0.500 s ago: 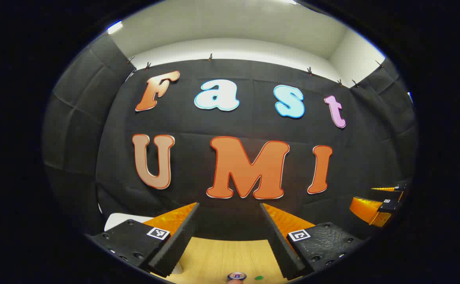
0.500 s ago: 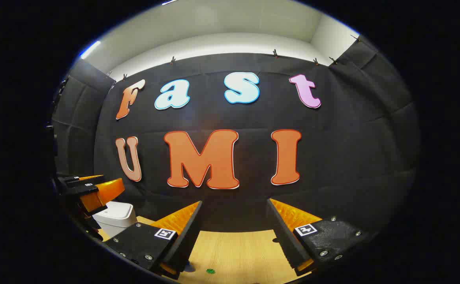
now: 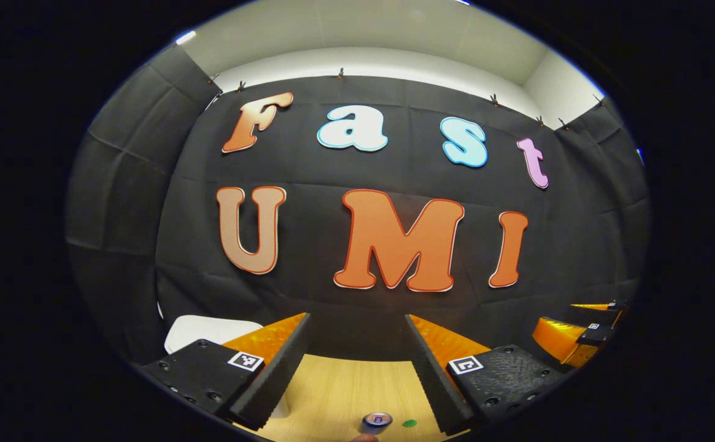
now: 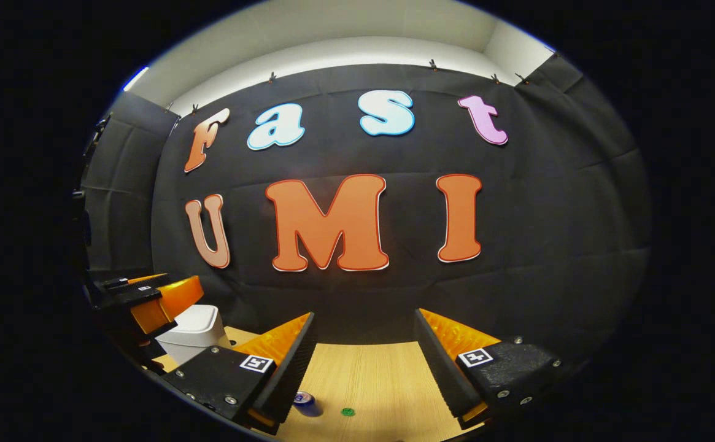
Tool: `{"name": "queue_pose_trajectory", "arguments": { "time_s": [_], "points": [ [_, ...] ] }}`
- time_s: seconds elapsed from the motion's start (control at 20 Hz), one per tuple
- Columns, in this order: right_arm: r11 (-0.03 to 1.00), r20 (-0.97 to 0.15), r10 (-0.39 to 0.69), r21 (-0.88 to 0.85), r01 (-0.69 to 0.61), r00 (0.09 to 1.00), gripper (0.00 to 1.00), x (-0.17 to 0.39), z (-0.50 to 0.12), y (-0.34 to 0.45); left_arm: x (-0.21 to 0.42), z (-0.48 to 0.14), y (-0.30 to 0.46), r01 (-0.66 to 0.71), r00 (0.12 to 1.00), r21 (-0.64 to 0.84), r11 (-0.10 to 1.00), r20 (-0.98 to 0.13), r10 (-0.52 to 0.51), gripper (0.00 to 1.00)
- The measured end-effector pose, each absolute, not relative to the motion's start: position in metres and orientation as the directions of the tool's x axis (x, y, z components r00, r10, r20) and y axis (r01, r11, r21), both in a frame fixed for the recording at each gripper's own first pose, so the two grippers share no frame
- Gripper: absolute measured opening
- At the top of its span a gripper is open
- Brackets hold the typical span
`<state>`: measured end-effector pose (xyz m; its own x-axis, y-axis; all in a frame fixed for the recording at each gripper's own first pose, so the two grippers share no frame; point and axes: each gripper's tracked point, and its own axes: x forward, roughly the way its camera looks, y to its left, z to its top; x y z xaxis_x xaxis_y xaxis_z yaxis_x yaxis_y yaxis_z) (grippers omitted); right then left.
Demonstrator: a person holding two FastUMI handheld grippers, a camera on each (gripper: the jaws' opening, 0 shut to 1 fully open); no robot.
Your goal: Press the lid of the desktop garbage bin to open it, pick up the crumpled paper on the desktop and throw it into the bin, then pick up the pop can on the desktop and drop it into the bin, and finally close the garbage bin lid.
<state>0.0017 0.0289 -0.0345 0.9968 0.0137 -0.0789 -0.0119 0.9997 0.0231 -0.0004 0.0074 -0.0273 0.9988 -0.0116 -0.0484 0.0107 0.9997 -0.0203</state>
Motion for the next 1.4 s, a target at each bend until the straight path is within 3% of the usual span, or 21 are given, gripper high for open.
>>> {"name": "queue_pose_trajectory", "arguments": {
  "time_s": [0.4, 0.45, 0.75, 1.4],
  "points": [
    [0.999, -0.039, 0.039, 0.008, -0.038, 0.998, 0.93, -0.004, -0.029, 0.038, -0.006, -0.037, -0.023, 0.081, 0.995, -0.036, 0.996, -0.057, -0.083, 0.93],
    [0.999, -0.034, 0.047, 0.009, -0.047, 0.998, 0.93, -0.004, -0.029, 0.041, -0.007, -0.037, -0.023, 0.08, 0.995, -0.036, 0.996, -0.061, -0.083, 0.9],
    [0.998, -0.047, 0.065, 0.014, -0.064, 0.997, 0.93, -0.005, -0.033, 0.049, -0.012, -0.028, -0.014, 0.049, 0.998, -0.002, 0.999, -0.027, -0.049, 0.95],
    [0.998, -0.07, 0.061, 0.022, -0.059, 0.996, 0.93, -0.01, -0.04, 0.057, -0.02, -0.01, 0.008, 0.029, 0.999, 0.028, 0.999, 0.018, -0.029, 0.92]
  ]
}}
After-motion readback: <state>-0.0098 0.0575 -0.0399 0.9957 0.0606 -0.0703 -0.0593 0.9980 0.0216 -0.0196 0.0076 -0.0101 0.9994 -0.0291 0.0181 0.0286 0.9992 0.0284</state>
